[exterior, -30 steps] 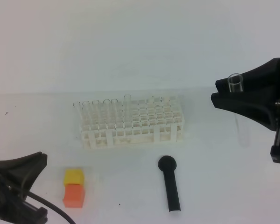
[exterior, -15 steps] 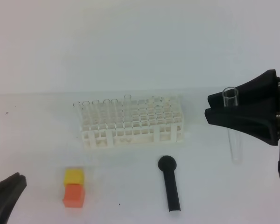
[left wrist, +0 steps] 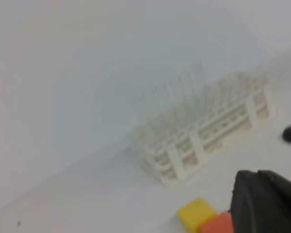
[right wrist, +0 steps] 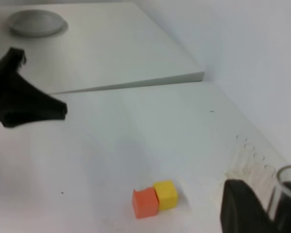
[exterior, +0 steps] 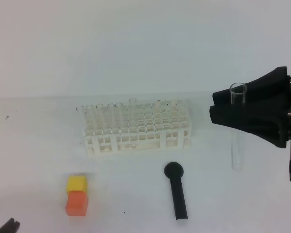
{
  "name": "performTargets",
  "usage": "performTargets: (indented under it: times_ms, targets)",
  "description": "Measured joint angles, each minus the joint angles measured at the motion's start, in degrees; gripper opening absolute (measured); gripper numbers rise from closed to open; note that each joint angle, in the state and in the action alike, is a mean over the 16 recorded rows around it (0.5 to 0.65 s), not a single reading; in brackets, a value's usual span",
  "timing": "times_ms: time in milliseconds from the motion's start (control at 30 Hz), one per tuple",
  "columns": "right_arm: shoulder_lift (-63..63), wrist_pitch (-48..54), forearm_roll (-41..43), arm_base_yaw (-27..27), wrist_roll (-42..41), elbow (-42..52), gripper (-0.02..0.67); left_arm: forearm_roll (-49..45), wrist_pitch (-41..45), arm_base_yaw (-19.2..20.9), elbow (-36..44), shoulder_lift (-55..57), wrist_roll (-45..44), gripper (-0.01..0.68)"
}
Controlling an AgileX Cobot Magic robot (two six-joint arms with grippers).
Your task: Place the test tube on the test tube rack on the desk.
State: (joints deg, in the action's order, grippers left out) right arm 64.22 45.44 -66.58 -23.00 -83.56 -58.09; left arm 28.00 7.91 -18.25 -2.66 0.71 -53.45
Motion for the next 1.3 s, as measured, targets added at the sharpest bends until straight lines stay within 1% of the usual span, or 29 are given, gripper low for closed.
performTargets:
  times_ms: [133, 233, 700, 1100, 1300]
  targets:
    - [0.0, 0.0, -1.1, 0.0, 0.1, 0.0, 0.118, -4.1, 0.3, 0.0, 2.5, -0.9, 0.0, -0.001]
    - [0.0, 0.2, -1.8, 0.0, 0.0, 0.0, 0.118, -5.2, 0.5, 0.0, 3.7, -1.0, 0.0, -0.001]
    - [0.0, 3.2, -2.0, 0.0, -1.7, 0.0, 0.118, 4.7, 1.4, 0.0, 4.6, -1.0, 0.0, -0.001]
    - [0.0, 4.0, -1.7, 0.0, -1.7, 0.0, 0.118, 5.5, 1.6, 0.0, 4.6, -1.0, 0.0, -0.001]
    - [0.0, 2.3, 2.2, 0.0, 1.9, 0.2, 0.118, 5.5, 1.6, 0.0, 4.6, -1.0, 0.0, -0.001]
